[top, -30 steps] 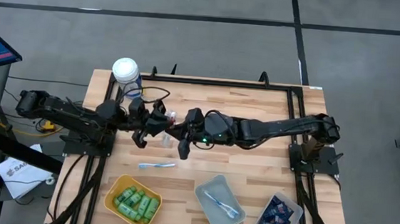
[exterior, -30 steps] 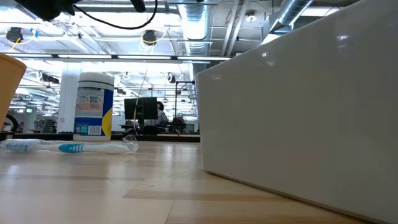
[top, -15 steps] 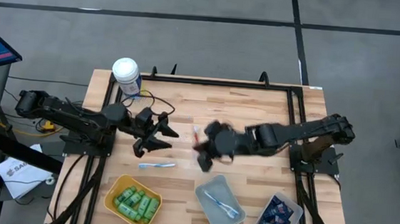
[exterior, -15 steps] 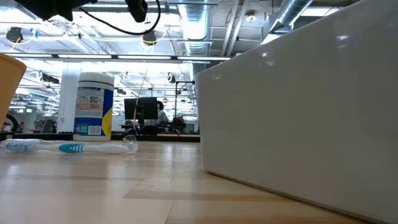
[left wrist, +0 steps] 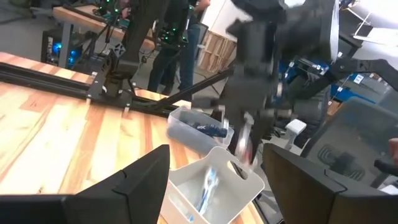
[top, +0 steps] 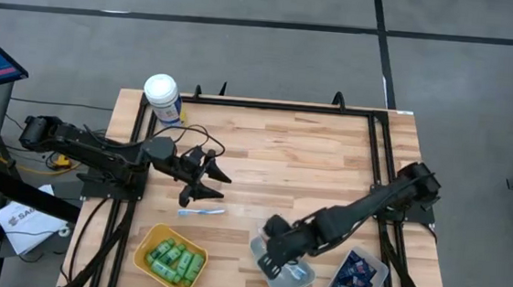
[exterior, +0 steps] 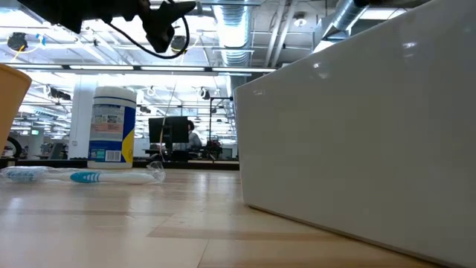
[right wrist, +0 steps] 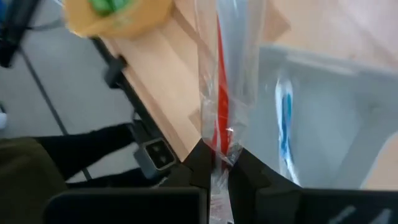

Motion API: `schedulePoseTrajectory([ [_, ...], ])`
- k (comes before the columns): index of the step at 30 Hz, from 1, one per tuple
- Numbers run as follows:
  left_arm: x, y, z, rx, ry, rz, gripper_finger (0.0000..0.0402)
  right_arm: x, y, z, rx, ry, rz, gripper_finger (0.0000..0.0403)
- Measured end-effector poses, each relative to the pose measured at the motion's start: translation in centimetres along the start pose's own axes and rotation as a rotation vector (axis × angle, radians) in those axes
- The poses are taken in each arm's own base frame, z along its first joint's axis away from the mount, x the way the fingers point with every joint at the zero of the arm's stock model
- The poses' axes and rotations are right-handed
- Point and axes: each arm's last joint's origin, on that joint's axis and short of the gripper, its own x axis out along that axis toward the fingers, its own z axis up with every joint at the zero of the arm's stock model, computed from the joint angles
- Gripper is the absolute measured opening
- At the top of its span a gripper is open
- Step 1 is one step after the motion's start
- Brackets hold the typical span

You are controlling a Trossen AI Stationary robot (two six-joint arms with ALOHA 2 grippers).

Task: Pick & Place Travel size toiletries
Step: Put the red toothbrush into the gray bin

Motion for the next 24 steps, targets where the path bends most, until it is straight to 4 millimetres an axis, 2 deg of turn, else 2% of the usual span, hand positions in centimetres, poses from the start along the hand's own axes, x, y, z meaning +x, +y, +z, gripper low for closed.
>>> schedulePoseTrajectory([
  [7,0.0,0.0,-0.1,0.029,0.006,0.006,0.0254,3.7,-0.3,-1.3,-0.015,0.133,-0.075,0.0018],
  [13,0.0,0.3,-0.8,0.011,0.078,0.037,0.0255,5.6,-0.5,-2.0,-0.074,0.276,-0.071,0.0022],
  [20,-0.2,0.7,-1.9,-0.014,0.194,0.079,0.0254,5.6,-0.6,-2.1,-0.097,0.309,-0.068,0.0028],
  [24,-0.4,0.9,-2.5,0.017,0.252,0.093,0.0254,5.5,-0.7,-1.7,-0.094,0.304,-0.065,0.0051],
])
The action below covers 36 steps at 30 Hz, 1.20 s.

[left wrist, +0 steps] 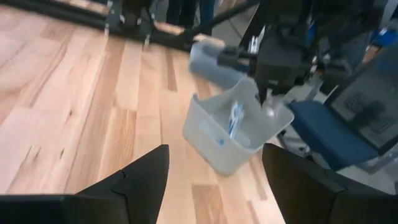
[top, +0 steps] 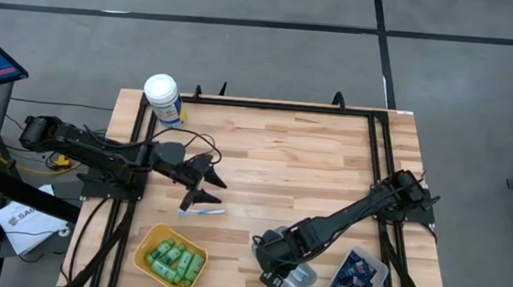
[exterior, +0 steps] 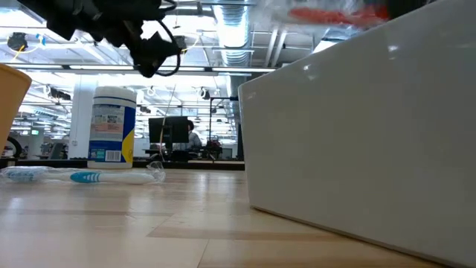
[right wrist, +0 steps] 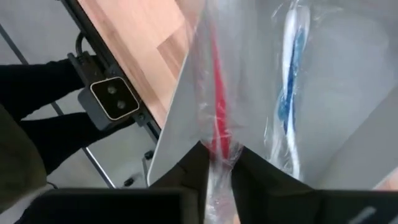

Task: Pick & Place Travel size toiletries
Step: Put the red toothbrush into the gray bin, then put the blue toothbrush into the gray bin

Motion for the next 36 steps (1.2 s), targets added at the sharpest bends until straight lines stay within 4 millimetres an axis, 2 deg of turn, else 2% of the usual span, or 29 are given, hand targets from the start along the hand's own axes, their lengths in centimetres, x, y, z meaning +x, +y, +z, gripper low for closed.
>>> schedulePoseTrajectory([
  [7,-0.1,0.3,-1.1,0.01,0.11,0.03,0.0258,0.0,0.1,-0.1,-0.023,0.003,0.002,0.0123],
  [12,-0.3,0.1,-2.9,0.101,0.289,0.045,0.0262,0.0,0.0,-0.1,-0.022,0.003,0.0,0.0174],
  [17,-0.4,-0.2,-4.6,0.16,0.444,0.088,0.0263,0.0,-0.1,0.2,-0.015,0.003,-0.003,0.0203],
  [21,0.1,-0.8,-5.7,0.213,0.513,0.159,0.0261,-0.1,-0.2,0.3,-0.013,0.001,-0.004,0.0206],
  [28,2.1,-1.5,-8.6,0.301,0.651,0.24,0.0258,-0.1,-0.3,0.4,-0.007,0.0,-0.006,0.0188],
  [36,3.7,-1.0,-11.1,0.282,0.774,0.294,0.0255,-0.1,-0.3,0.4,-0.005,0.0,-0.005,0.017],
])
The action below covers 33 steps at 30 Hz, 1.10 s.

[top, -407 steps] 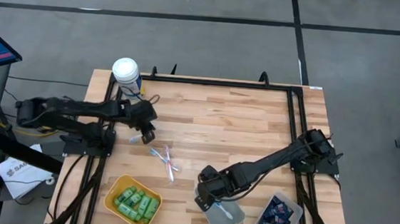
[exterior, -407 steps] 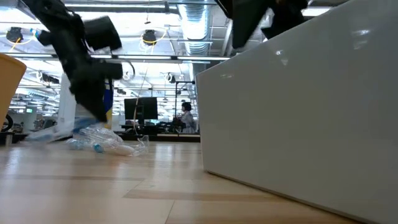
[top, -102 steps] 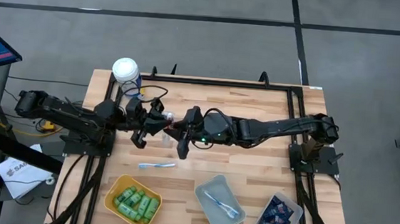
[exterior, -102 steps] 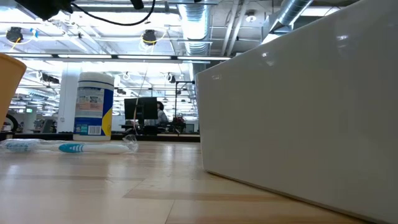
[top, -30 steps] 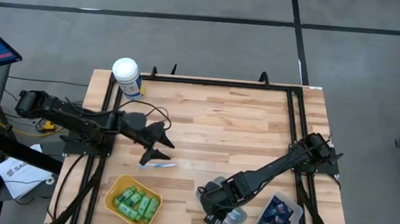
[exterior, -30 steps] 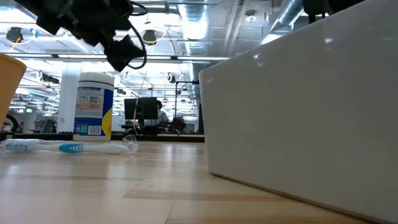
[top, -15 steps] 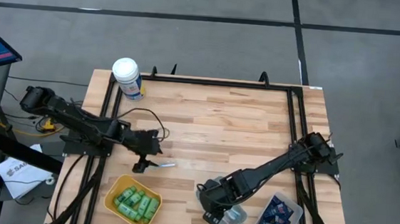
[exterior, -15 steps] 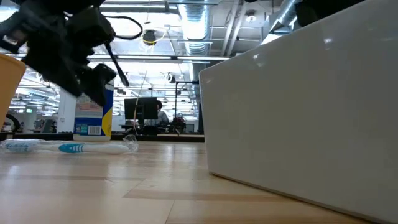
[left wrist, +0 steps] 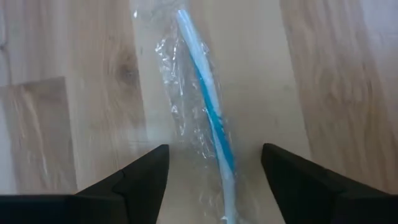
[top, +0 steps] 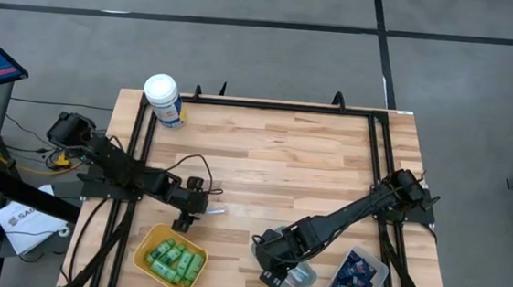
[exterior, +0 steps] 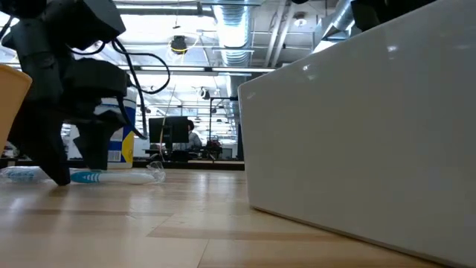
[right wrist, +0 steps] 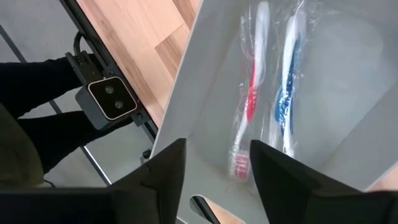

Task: Pick & Place Travel size toiletries
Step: Put the blue toothbrush into the gray bin

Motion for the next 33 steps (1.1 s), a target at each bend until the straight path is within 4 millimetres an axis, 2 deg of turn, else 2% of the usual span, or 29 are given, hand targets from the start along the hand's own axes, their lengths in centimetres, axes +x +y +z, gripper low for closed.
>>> schedulePoseTrajectory([
  [2,0.4,0.0,-0.1,-0.034,0.016,0.003,0.0246,0.0,0.0,0.0,0.0,0.0,0.0,0.0168],
  [5,0.5,0.0,-0.1,-0.091,0.021,0.014,0.0213,0.0,0.0,0.0,0.0,-0.001,0.0,0.0164],
  [13,0.0,0.2,0.1,-0.113,-0.012,0.028,0.0059,-0.1,-0.1,0.3,0.013,-0.008,0.0,0.0152],
  [16,-0.3,0.2,0.0,-0.114,-0.02,0.027,0.0017,-0.5,-0.2,0.7,0.018,-0.022,0.013,0.0146],
  [21,-1.3,0.3,0.3,-0.128,-0.073,0.017,0.0026,-3.0,-0.4,1.1,-0.005,-0.101,0.043,0.0134],
  [25,-2.7,0.6,0.9,-0.148,-0.164,0.005,0.0025,-6.3,-0.7,1.5,-0.033,-0.268,0.059,0.0126],
  [30,-5.7,1.8,1.9,-0.212,-0.366,-0.003,0.0016,-10.0,-1.3,3.0,-0.067,-0.527,0.066,0.0129],
  [33,-8.0,2.7,2.7,-0.26,-0.544,-0.01,0.0019,-11.8,-1.8,4.1,-0.104,-0.636,0.08,0.015],
])
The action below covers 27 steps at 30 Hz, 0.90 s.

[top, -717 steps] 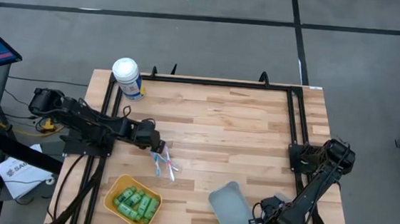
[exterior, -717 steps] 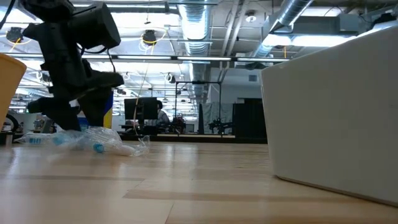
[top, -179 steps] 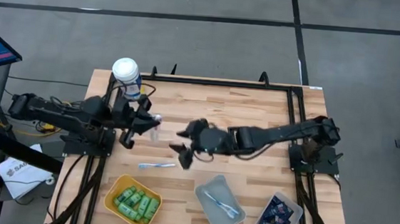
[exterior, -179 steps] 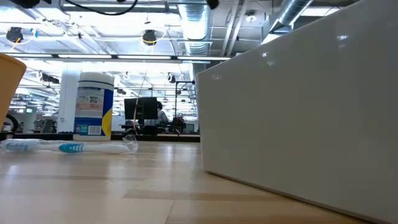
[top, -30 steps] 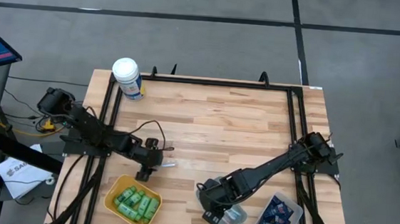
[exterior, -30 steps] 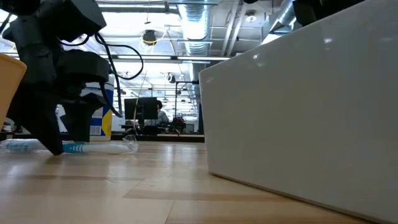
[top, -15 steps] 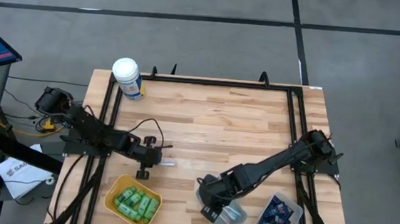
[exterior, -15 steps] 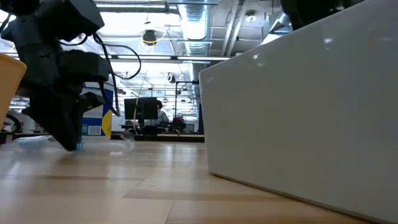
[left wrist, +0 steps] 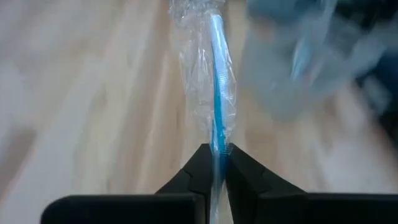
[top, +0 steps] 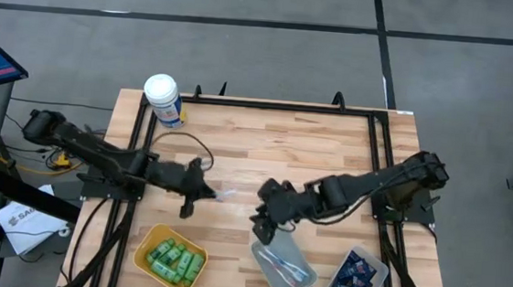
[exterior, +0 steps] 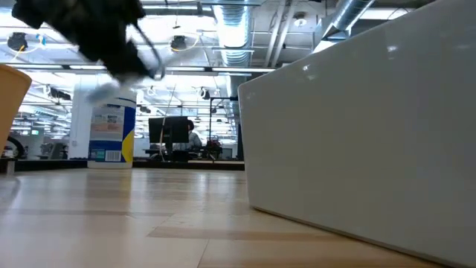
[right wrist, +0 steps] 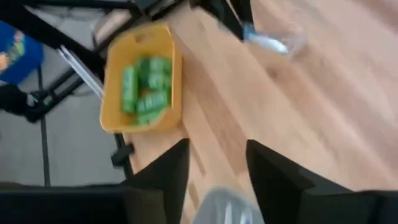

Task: Pick & Place Travel size toiletries
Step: Put the blue toothbrush into the gray bin

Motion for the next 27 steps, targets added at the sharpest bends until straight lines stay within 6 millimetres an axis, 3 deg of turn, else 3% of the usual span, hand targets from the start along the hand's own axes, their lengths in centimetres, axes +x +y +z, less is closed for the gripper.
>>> schedulePoseTrajectory([
  [7,-4.0,0.5,3.9,-0.081,-0.406,-0.064,0.0018,0.2,-1.3,3.9,-0.032,-0.163,0.062,0.0243],
  [10,-5.0,0.3,4.9,-0.096,-0.524,-0.103,0.0018,0.6,-1.8,5.7,-0.029,-0.251,0.093,0.0264],
  [19,-4.5,0.2,5.1,-0.136,-0.536,-0.138,0.0018,0.4,-3.2,9.3,-0.082,-0.449,0.134,0.0269],
  [27,-4.1,-0.1,5.9,-0.17,-0.619,-0.168,0.0018,0.4,-4.0,10.1,-0.083,-0.467,0.121,0.0269],
])
